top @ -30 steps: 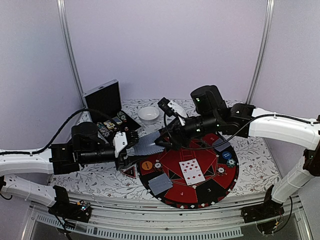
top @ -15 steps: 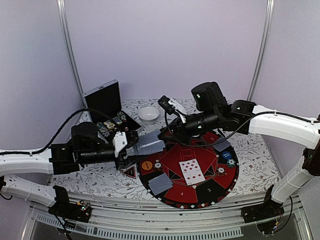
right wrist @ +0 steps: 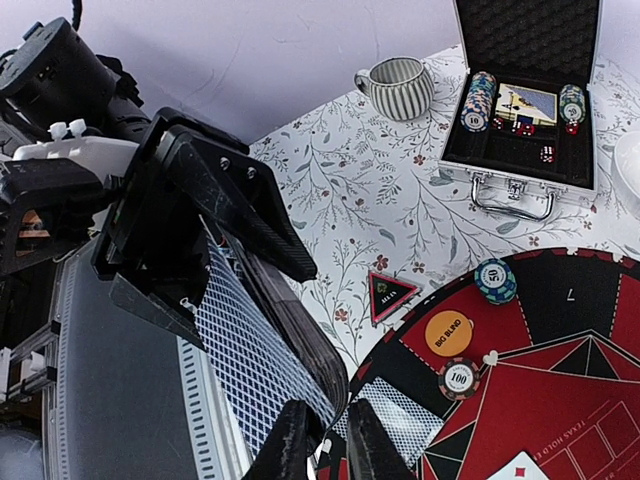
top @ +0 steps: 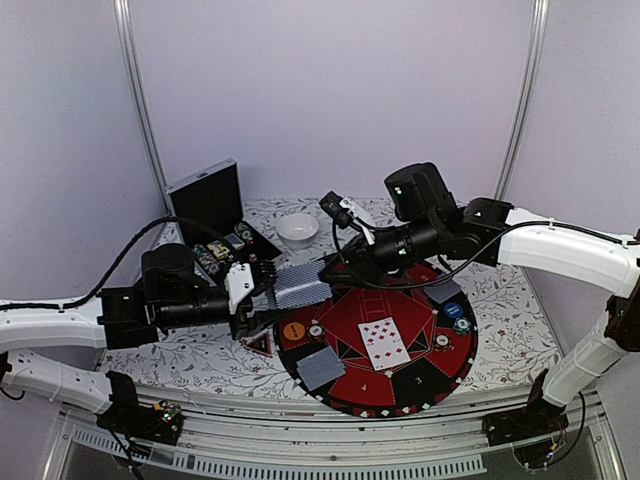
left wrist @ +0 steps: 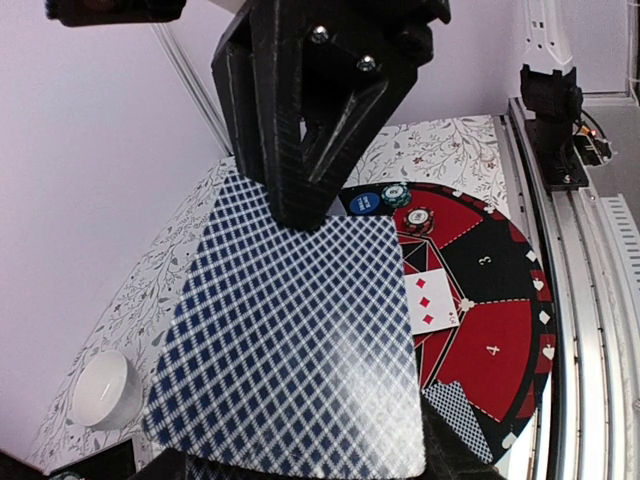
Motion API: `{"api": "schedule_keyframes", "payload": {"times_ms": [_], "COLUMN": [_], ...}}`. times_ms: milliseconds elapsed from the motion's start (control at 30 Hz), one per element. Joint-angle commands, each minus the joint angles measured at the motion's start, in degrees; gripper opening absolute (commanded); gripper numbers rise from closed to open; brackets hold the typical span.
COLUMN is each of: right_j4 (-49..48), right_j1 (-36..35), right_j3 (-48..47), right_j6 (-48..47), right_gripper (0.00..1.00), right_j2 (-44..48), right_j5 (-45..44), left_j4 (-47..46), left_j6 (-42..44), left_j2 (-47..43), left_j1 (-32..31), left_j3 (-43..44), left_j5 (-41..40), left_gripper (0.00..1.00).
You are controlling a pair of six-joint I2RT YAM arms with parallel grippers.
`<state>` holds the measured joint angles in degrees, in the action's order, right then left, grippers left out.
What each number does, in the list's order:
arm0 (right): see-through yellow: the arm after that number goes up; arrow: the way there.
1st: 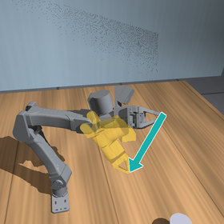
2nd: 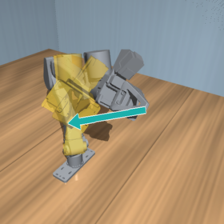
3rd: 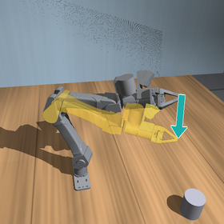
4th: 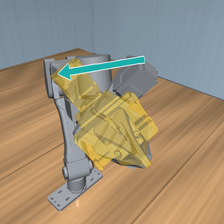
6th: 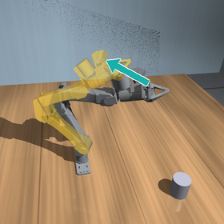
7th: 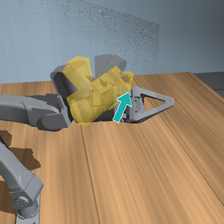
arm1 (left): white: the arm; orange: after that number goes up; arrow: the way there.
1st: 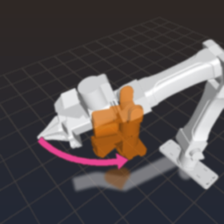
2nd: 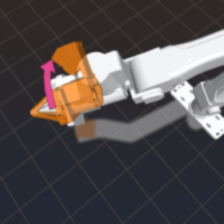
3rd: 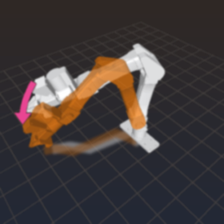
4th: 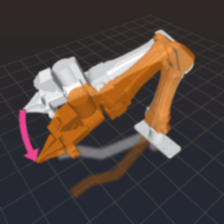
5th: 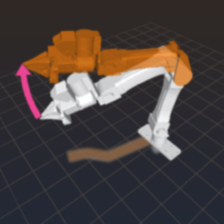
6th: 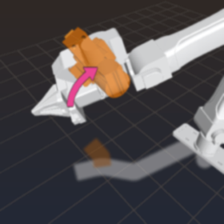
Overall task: Distribute texas hold em gaming equipment
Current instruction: Pick up the poker card from the face-down deck piles.
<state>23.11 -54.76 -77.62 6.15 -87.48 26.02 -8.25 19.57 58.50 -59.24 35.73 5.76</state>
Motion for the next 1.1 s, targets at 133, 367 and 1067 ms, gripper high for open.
{"api": "schedule_keyframes", "payload": {"times_ms": [133,367,1067], "right_j4": [-0.3,-1.7,-1.9], "right_j1": [0.2,0.2,0.5], "right_j3": [-1.4,-1.3,0.7], "right_j6": [1.7,2.8,3.6], "right_gripper": [0.44,1.0,0.28], "right_j2": [-1.2,-2.6,0.0], "right_j5": [1.7,0.0,-2.5], "left_j4": [-2.0,-2.0,-2.3], "left_j6": [0.3,0.3,0.4], "left_j2": [-0.8,-0.8,-0.9], "left_j1": [-0.6,-0.7,-0.7], "left_j3": [0.8,0.9,0.6], "left_j5": [0.6,0.6,0.6], "left_gripper": [0.52,0.52,0.52]}}
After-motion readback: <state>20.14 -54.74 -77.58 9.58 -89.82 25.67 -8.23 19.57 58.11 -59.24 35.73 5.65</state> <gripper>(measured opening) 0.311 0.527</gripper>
